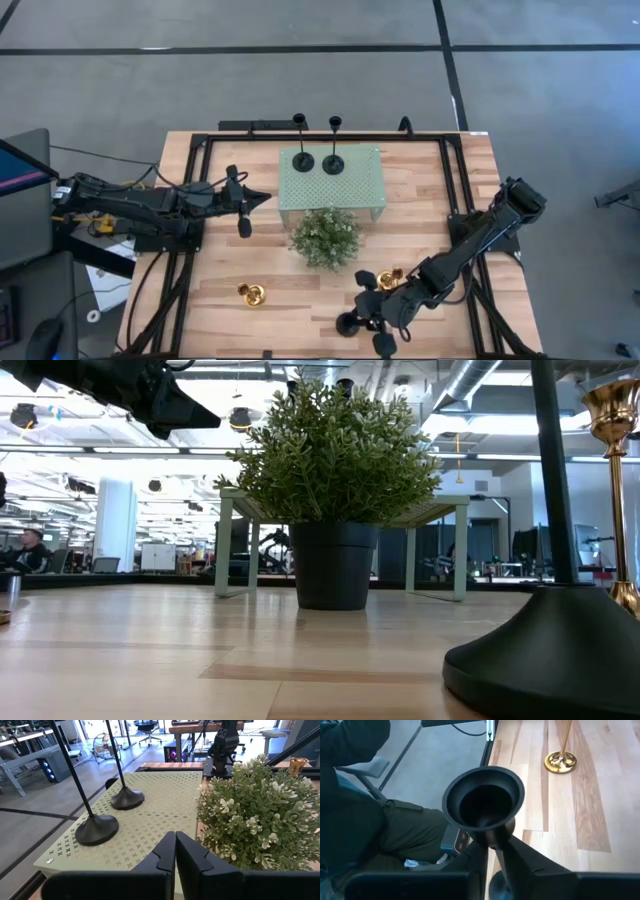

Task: Pick & Place candle stick holders
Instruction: Put the black candle holder on the shelf

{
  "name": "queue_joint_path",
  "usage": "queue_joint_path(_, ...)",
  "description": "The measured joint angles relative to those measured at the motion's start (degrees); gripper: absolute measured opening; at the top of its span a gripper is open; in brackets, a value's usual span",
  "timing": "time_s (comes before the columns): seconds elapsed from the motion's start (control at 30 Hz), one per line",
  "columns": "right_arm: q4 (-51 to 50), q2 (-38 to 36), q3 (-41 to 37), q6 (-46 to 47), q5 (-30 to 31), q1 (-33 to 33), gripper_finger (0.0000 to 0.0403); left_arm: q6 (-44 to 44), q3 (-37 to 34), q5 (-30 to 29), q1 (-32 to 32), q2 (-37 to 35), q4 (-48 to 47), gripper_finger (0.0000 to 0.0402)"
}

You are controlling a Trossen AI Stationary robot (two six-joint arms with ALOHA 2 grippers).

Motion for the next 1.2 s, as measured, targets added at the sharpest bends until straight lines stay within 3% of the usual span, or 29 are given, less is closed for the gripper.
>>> queue_joint_path(0.2, -0.41, -0.39, 0.04, -0.85, 0.74, -0.03, 0.0004, 0.00, 0.00, 0.00, 0.01, 0.00, 0.00, 0.0011)
queue_joint_path(0.5, -1.77, -4.48, 0.11, -4.65, 6.07, -0.02, 0.0001, -0.02, 0.00, 0.02, 0.01, 0.00, -0.09, 0.0011)
queue_joint_path(0.77, -7.24, -6.06, 0.11, -2.50, 6.98, 0.04, 0.0001, -0.02, 0.00, 0.02, 0.00, 0.00, -0.11, 0.0011)
queue_joint_path(1.2, -6.03, 1.83, -0.04, -1.46, 7.04, -2.90, 0.0000, -0.02, 0.00, 0.01, 0.00, 0.00, -0.11, 0.0011)
